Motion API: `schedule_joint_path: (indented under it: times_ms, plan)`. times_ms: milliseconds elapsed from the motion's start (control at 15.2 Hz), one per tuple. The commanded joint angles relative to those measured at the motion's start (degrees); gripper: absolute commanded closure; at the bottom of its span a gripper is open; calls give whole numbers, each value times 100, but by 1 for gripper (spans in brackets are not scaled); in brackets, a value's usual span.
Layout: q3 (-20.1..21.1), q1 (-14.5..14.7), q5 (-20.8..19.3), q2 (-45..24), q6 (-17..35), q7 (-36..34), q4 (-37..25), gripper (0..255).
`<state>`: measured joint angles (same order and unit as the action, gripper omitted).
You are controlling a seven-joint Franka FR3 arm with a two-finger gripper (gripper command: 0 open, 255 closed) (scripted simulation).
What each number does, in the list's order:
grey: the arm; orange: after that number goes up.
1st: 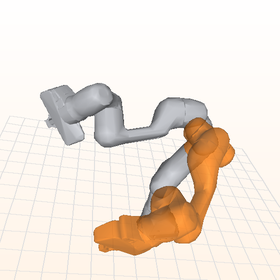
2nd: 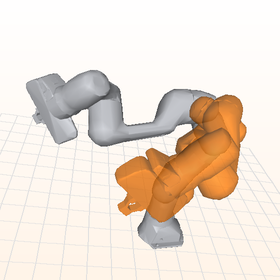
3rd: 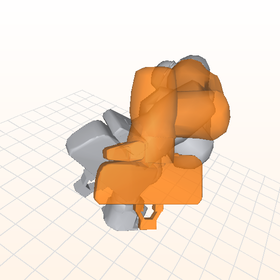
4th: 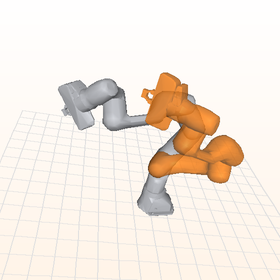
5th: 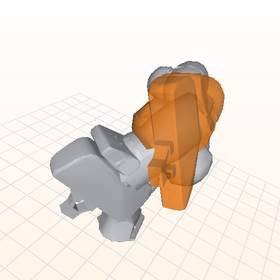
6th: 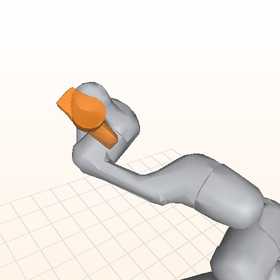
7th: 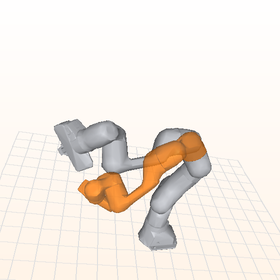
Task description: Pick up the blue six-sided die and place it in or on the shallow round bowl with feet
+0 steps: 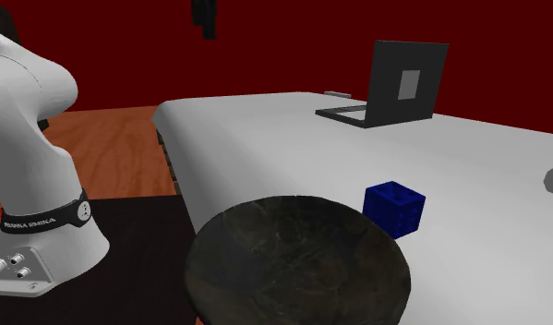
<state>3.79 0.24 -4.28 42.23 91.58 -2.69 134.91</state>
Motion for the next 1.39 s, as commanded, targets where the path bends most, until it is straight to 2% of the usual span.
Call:
schedule_joint_path:
  times_ms: [0,330,726,1320]
  plan:
    - [0,0,0,0,0,0,0,0]
    - [-489,-124,-211,-659,762,590,38,0]
    - [-1031,-227,-305,-1676,1607,1300,-198,0]
    - [-1679,-320,34,-3517,2560,2472,-1112,0]
